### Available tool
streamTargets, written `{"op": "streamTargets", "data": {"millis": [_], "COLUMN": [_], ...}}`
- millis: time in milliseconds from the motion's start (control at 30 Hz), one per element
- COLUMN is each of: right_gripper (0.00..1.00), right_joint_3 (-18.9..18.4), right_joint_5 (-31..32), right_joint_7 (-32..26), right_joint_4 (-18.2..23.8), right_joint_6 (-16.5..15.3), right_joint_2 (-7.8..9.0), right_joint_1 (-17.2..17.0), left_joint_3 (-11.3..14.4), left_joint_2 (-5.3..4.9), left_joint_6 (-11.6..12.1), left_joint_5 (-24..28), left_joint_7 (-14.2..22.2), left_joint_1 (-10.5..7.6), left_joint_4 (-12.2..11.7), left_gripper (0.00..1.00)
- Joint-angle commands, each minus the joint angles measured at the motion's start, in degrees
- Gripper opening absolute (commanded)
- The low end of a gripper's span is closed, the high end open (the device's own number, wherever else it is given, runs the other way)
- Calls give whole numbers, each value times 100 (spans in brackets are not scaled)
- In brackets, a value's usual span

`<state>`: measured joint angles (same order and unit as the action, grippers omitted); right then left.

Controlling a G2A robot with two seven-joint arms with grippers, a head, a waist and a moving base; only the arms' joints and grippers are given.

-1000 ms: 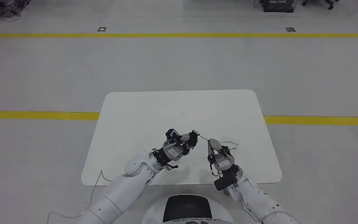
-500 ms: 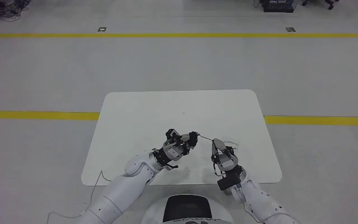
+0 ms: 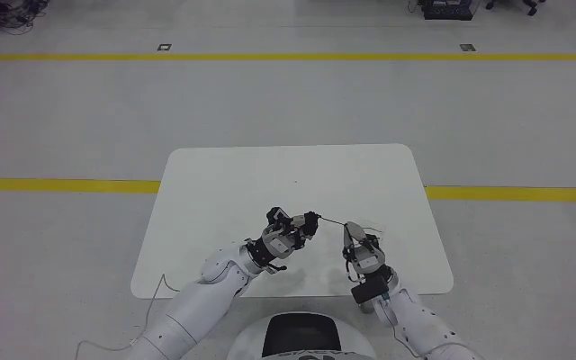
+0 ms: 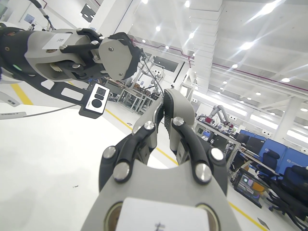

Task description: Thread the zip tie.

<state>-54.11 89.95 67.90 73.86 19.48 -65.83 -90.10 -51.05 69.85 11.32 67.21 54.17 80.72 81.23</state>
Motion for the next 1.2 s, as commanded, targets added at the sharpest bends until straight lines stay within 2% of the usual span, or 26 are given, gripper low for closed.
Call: {"op": "streamTargets", "data": {"millis": [0,800,1033,1167], "right_gripper": [0,0,0,0], "right_joint_3": [-21,-51,-184,-414], "right_joint_5": [0,0,0,0], "right_joint_7": [-5,-45,-66,-67], "right_joint_4": [-4,-157,-146,-123], "right_joint_6": [0,0,0,0], "right_joint_2": [-4,10,7,3], "right_joint_1": [-7,8,-41,-121], "left_joint_3": [0,0,0,0], "left_joint_2": [0,0,0,0], "left_joint_6": [0,0,0,0], "left_joint_5": [0,0,0,0], "left_joint_7": [0,0,0,0], "left_joint_1": [0,0,0,0], "left_joint_4": [0,0,0,0], "left_gripper": [0,0,0,0]}}
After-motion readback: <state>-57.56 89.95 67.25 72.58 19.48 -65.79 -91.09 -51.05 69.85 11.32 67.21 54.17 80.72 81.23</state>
